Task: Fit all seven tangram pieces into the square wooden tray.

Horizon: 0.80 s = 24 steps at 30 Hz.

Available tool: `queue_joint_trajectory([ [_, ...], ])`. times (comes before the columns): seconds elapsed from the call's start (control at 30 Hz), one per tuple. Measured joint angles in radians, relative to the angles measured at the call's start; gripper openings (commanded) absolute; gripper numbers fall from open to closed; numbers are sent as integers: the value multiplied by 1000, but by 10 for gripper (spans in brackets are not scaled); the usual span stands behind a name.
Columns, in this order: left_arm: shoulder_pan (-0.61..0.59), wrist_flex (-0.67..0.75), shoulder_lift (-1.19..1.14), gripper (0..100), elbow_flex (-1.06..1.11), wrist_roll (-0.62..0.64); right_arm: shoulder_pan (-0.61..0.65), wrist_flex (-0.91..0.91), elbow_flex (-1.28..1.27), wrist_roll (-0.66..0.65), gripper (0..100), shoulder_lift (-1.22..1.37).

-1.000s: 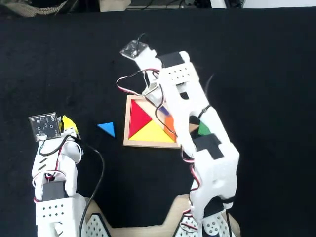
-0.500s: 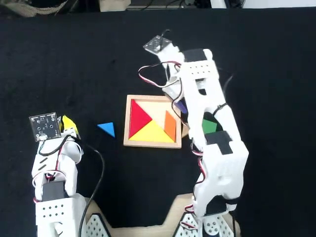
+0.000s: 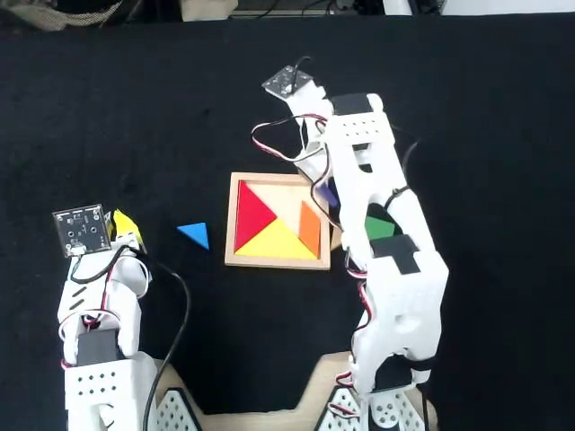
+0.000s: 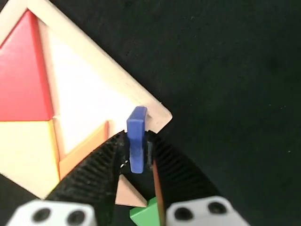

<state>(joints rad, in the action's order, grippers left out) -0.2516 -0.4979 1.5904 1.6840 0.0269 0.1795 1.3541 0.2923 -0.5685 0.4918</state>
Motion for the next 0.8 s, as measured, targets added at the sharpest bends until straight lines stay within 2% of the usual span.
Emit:
queue_joint_trajectory([
  [0.3,0,0,0,29,0,0,0,55,-28,0,11,-35],
  [0.57,0,0,0,29,0,0,-6,-72,-98,3,11,-35],
  [0.8,0,0,0,29,0,0,-46,-100,-104,5,12,-35],
])
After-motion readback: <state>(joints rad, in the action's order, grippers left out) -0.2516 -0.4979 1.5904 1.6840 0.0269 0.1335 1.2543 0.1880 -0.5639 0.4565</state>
